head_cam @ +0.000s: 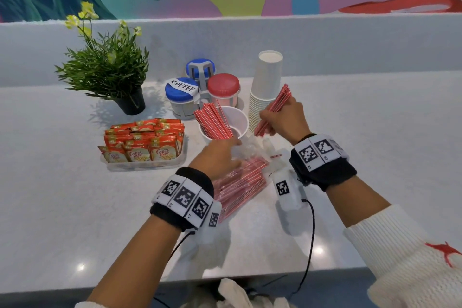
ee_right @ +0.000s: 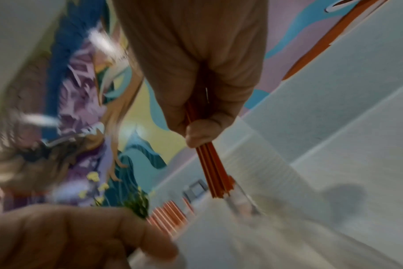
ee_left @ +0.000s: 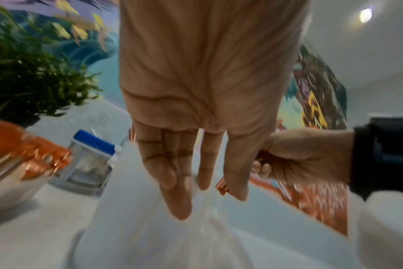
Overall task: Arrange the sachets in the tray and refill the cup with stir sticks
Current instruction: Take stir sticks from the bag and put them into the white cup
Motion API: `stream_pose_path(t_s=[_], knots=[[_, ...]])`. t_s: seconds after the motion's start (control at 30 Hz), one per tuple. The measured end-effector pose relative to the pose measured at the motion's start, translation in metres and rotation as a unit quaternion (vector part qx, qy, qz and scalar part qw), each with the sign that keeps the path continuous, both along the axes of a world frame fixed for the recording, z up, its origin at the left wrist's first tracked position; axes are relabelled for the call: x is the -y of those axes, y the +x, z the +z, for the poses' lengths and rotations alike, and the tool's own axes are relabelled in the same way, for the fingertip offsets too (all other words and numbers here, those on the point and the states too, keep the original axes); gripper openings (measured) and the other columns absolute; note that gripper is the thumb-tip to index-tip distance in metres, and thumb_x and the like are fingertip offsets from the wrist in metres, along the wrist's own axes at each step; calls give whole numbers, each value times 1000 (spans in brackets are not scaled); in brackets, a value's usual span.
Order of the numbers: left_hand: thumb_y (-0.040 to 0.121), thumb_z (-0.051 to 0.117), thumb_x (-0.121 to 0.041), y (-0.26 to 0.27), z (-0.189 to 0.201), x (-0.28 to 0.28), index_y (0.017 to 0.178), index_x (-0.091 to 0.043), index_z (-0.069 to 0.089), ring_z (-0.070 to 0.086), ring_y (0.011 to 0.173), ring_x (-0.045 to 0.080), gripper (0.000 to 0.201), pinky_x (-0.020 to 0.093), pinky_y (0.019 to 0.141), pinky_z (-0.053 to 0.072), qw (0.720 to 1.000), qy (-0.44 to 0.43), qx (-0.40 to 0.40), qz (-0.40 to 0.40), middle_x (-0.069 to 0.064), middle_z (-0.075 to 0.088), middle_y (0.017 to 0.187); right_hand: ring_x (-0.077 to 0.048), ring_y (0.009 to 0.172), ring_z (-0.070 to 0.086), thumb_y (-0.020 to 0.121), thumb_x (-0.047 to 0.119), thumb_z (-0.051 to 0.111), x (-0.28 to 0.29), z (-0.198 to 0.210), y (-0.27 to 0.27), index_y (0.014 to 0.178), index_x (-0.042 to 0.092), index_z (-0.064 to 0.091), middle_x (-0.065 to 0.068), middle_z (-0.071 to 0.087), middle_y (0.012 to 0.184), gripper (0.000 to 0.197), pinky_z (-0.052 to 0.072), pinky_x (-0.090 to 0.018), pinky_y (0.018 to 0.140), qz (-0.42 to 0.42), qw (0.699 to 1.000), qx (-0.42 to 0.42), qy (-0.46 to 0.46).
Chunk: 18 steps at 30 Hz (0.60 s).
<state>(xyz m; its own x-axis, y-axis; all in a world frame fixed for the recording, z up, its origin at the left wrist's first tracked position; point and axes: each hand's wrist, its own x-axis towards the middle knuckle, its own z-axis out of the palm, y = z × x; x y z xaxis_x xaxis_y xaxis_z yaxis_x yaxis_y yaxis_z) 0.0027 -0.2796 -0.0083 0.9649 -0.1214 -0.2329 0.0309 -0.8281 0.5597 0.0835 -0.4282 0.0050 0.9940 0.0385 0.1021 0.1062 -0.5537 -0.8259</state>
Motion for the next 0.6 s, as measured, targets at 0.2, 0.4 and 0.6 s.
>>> stream_pose_path(t_s=[0.2, 0.4, 0.6], knots=[[91, 57, -17, 13, 36, -33, 111, -10, 58, 57, 66, 8, 21, 14, 55, 39, 985, -98, 101, 100, 6, 63, 89, -4, 35, 54, 83, 4, 60, -31, 39, -3, 84, -3, 60, -11, 61, 60, 7, 49, -15, 43, 75, 992, 21, 101], [89, 58, -12, 32, 30, -62, 109, -5, 59, 64, 80, 21, 21, 27, 67, 50, 959, -128, 121, 223, 14, 66, 95, -9, 56, 57, 83, 6, 63, -70, 30, -4, 97, 4, 56, -5, 58, 76, 16, 49, -11, 46, 210, 976, -46, -42], [92, 51, -10, 37, 9, -66, 125, -4, 55, 60, 108, 29, 34, 43, 98, 47, 955, -167, 62, 238, 17, 63, 119, -22, 79, 55, 76, 13, 68, -92, 1, 2, 79, 14, 54, -8, 57, 84, 14, 47, -25, 70, 232, 950, -34, -208]])
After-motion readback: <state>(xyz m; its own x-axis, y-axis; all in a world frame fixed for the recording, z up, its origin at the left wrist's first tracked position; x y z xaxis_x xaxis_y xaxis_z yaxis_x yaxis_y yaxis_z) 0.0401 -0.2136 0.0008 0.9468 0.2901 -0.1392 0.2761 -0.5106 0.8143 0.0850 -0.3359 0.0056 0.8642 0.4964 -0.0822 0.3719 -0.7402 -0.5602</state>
